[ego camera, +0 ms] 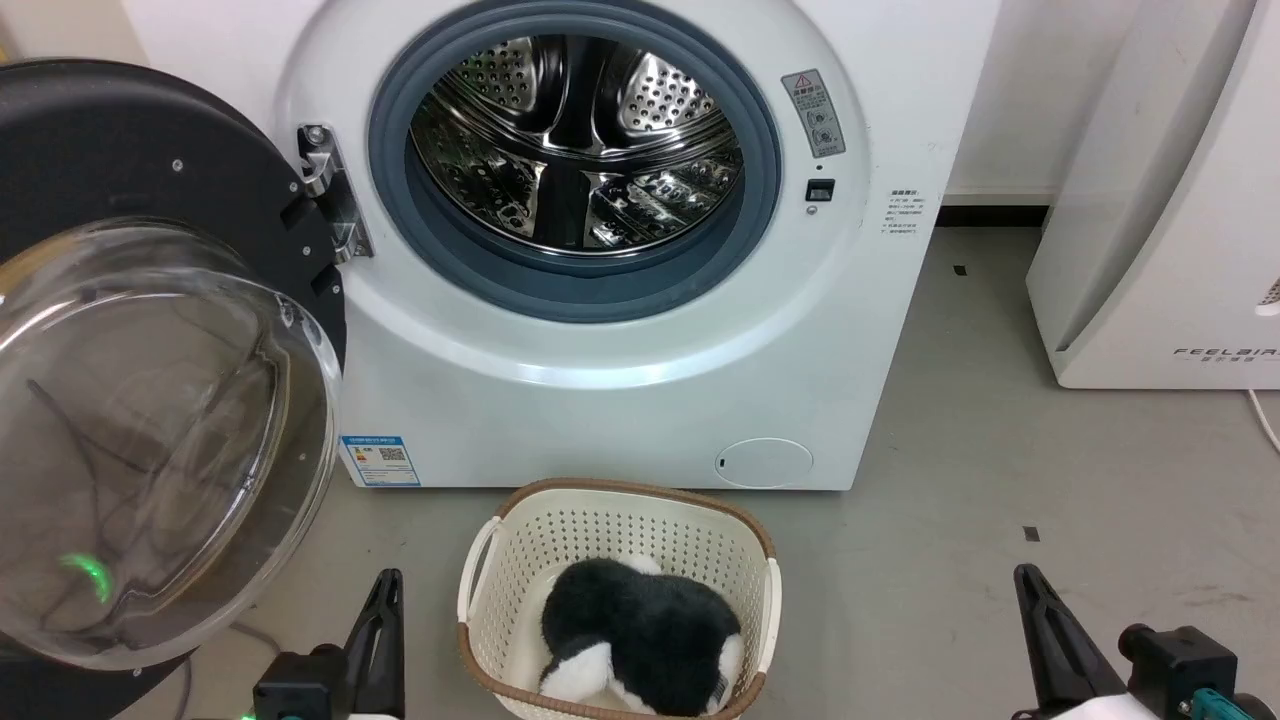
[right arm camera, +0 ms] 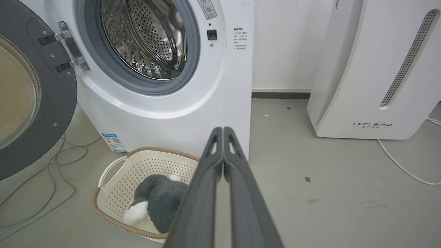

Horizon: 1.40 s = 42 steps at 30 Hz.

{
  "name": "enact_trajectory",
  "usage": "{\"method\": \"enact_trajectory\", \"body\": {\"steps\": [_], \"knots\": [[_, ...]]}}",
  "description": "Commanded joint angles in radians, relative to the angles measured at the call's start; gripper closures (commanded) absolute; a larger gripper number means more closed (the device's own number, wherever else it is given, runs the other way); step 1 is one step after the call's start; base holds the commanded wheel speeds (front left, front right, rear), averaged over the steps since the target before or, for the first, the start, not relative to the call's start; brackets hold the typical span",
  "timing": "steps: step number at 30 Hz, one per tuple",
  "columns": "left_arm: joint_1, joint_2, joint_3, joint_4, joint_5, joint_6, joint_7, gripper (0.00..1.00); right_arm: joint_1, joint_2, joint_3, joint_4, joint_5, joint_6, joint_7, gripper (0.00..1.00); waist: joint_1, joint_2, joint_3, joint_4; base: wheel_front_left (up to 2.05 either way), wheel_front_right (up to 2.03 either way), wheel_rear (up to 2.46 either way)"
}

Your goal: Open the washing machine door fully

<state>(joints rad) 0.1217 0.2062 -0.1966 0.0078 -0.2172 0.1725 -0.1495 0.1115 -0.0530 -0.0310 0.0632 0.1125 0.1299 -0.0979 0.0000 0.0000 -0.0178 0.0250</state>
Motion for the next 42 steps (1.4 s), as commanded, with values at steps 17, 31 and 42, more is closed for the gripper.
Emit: {"method": "enact_trajectory", "body": {"steps": [17, 31, 42], "knots": [[-0.032, -0.029, 0.039, -0.002, 0.046, -0.034, 0.030, 1.00, -0.033, 0.001, 0.006, -0.015, -0.028, 0.000, 0.020, 1.00, 0.0000, 0.0000, 0.003, -0.004, 0.00, 0.00, 0.00], [-0.047, -0.051, 0.067, -0.003, 0.076, -0.058, 0.051, 1.00, -0.047, 0.001, 0.010, -0.024, -0.043, 0.000, 0.034, 1.00, 0.0000, 0.0000, 0.006, -0.008, 0.00, 0.00, 0.00], [-0.060, -0.068, 0.088, -0.004, 0.099, -0.077, 0.067, 1.00, -0.057, 0.002, 0.014, -0.030, -0.054, 0.000, 0.044, 1.00, 0.0000, 0.0000, 0.008, -0.011, 0.00, 0.00, 0.00]]}}
